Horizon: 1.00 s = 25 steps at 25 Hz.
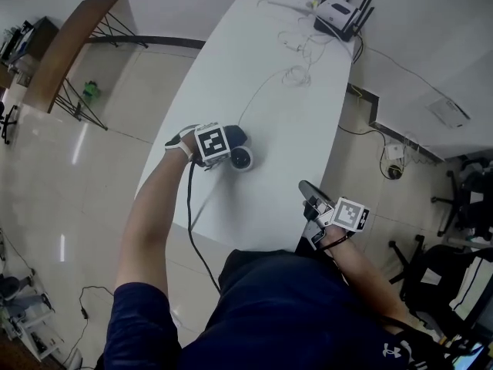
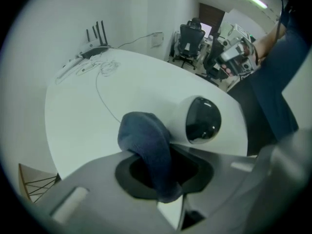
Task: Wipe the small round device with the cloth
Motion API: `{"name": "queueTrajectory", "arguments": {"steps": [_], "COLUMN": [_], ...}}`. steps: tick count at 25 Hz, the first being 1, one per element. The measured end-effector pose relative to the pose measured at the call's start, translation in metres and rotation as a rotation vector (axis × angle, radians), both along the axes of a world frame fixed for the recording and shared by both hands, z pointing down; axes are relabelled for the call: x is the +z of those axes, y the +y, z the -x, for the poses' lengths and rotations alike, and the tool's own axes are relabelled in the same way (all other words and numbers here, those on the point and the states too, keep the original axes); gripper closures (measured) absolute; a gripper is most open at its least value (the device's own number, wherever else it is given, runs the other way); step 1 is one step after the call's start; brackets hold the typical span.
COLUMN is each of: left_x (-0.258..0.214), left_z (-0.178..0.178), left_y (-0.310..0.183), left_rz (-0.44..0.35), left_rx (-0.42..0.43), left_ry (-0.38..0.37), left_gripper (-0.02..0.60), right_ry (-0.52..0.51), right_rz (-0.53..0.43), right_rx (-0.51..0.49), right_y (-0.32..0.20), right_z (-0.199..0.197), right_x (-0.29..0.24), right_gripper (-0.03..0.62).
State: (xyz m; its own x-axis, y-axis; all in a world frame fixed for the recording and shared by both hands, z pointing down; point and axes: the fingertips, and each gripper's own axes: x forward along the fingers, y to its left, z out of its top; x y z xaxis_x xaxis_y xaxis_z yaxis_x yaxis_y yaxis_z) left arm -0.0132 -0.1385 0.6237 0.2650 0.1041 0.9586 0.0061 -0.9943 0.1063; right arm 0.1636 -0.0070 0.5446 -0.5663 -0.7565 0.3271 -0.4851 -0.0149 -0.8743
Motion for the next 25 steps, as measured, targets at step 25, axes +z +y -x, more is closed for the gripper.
{"name": "queueTrajectory", "arguments": {"steps": [25], "left_x": [-0.045], "left_z": [-0.021], "left_y": [0.108], "left_rz": [-0.719], "left_rx": [0.124], "left_ry": [-0.119], "left_gripper": [0.517], "right_ry": [-0.013], "right_rz": [0.028], "right_rx": [-0.131], "right_y": [-0.020], "right_z": [0.029], "right_x": [0.014], "right_gripper": [0.536]}}
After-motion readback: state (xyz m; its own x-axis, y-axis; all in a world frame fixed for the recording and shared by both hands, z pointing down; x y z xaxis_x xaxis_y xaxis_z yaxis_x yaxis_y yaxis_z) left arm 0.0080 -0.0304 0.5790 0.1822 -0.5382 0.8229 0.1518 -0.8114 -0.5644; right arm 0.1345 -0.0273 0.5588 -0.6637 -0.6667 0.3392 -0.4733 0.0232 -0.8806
